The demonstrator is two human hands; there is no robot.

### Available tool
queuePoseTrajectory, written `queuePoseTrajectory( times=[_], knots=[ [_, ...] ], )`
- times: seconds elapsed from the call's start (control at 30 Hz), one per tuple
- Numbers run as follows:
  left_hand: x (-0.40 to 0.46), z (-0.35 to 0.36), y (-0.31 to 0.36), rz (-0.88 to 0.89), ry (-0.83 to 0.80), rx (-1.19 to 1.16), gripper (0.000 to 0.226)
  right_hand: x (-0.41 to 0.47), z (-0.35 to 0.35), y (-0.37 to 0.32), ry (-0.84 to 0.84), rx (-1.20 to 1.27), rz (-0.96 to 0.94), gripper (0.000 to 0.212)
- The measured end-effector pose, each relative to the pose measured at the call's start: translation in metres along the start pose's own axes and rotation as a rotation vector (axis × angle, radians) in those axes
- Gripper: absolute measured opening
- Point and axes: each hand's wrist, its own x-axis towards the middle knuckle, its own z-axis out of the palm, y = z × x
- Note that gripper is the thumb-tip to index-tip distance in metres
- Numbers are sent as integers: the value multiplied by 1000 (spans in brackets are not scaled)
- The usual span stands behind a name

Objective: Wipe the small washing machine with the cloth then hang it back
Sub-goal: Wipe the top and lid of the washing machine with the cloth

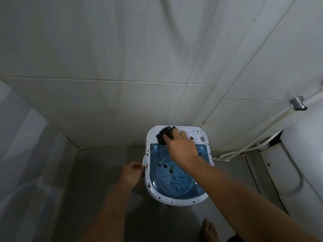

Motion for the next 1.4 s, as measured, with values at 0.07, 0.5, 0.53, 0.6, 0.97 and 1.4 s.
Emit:
queuePoseTrajectory(
  times=[0.07,0.5,0.53,0.6,0.97,1.4],
  knots=[
    [1,0,1,1,6,10,4,16,-5,-3,17,29,72,53],
    [4,-1,-2,-7,-26,-6,6,22,2,3,62,37,50,58],
    [4,-2,-1,-7,-27,-6,6,34,-1,3,74,72,133,54],
    [2,-2,0,-10,-27,-10,6,48,-4,-7,67,139,240,52],
    [0,-3,-1,-8,-26,-3,6,57,-3,3,-4,107,150,72],
    [4,-1,-2,-22,-49,0,5,41,-16,-10,-116,-62,-37,70]
  ],
)
